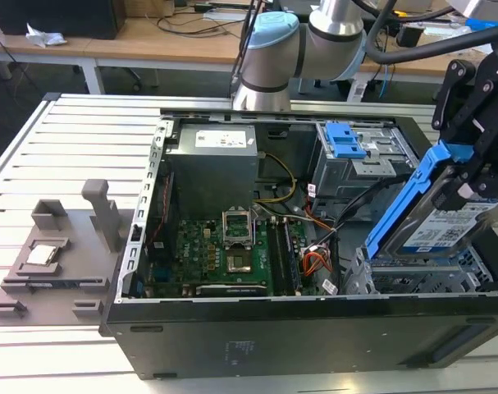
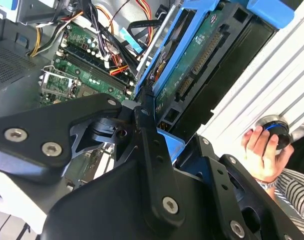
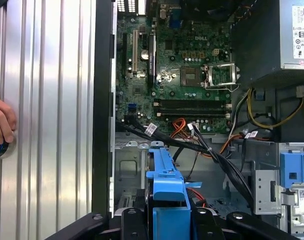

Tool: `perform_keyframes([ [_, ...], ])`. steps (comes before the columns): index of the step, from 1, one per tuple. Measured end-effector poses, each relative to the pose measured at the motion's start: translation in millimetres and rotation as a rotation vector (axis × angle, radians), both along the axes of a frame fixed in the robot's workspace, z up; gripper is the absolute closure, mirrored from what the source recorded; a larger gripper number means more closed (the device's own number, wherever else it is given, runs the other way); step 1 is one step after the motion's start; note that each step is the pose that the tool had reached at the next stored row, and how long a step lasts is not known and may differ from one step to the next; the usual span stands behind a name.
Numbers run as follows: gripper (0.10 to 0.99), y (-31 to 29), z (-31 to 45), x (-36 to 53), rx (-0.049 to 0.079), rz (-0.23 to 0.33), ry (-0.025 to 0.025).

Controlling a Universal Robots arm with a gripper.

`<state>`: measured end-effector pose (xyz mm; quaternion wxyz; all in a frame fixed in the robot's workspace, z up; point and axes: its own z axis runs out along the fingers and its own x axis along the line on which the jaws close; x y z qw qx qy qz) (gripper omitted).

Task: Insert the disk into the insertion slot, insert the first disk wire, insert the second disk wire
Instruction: 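Insert the disk into the insertion slot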

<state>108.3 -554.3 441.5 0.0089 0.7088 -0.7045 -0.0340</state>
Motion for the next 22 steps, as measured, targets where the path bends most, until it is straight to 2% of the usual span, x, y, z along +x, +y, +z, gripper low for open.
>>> perform_keyframes([
  [4,0.722,0.1,-6.9,0.2,-0.001,0.000,0.0076],
  [6,0.722,0.1,-8.9,0.4,-0.001,0.000,0.0095],
  [9,0.722,0.1,-15.2,1.6,0.000,0.000,0.0163],
  [11,0.722,0.1,-15.5,5.0,0.000,0.000,0.0168],
  [12,0.722,0.0,-13.6,6.0,0.001,0.000,0.0167],
  [13,0.722,0.2,-6.9,6.8,0.000,0.000,0.0167],
  [14,0.722,0.2,-6.0,9.4,0.000,0.000,0.0177],
  [15,0.722,0.3,-6.3,13.7,0.000,0.000,0.0243],
  [18,0.722,0.4,-8.1,18.5,0.000,0.000,0.0349],
  [22,0.722,0.4,-12.7,18.5,0.002,0.000,0.0413],
])
